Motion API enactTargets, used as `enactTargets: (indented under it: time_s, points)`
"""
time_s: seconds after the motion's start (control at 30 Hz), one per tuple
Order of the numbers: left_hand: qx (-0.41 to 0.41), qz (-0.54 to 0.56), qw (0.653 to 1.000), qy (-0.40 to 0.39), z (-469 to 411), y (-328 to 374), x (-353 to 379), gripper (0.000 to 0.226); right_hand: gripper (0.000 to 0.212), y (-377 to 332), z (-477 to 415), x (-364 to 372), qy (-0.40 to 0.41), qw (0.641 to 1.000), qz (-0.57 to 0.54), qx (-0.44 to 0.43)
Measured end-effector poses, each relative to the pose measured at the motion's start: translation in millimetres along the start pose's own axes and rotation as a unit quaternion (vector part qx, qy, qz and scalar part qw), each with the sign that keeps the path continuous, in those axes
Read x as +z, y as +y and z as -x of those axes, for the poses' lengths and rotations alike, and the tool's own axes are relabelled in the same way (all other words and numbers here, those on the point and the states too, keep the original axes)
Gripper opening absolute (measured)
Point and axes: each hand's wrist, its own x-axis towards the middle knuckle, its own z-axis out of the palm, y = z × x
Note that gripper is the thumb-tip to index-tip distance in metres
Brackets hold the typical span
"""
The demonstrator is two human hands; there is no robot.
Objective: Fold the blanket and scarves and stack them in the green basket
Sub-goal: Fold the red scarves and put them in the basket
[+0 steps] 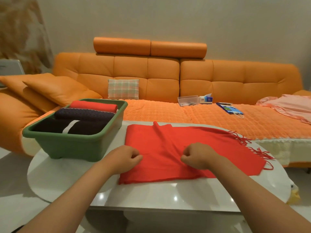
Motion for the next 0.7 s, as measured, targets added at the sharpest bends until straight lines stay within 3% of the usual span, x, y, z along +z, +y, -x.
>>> enactTargets:
  time_s: [0.1, 0.17, 0.37, 0.57, 0.7]
  points:
    - [0.002, 0.064, 0.997, 0.036, -36, 9, 1, 0.022, 0.024, -7, -30, 6, 0.098, 0.992, -0.068, 0.039]
    - [0.004, 0.061, 0.997, 0.048, -66, 10, 7, 0.027, 0.023, -8, -57, 8, 0.124, 0.985, -0.100, 0.064]
    - [-0.024, 0.073, 0.996, 0.053, -148, -9, 25, 0.040, 0.034, 14, -146, 18, 0.116, 0.980, -0.145, 0.073]
    - [-0.036, 0.043, 0.997, 0.050, -195, -39, 49, 0.042, 0.040, 24, -224, 36, 0.063, 0.991, -0.100, 0.062]
    - [-0.039, -0.051, 0.997, 0.051, -206, -49, 61, 0.046, 0.028, 28, -256, 42, 0.067, 0.990, -0.109, 0.064]
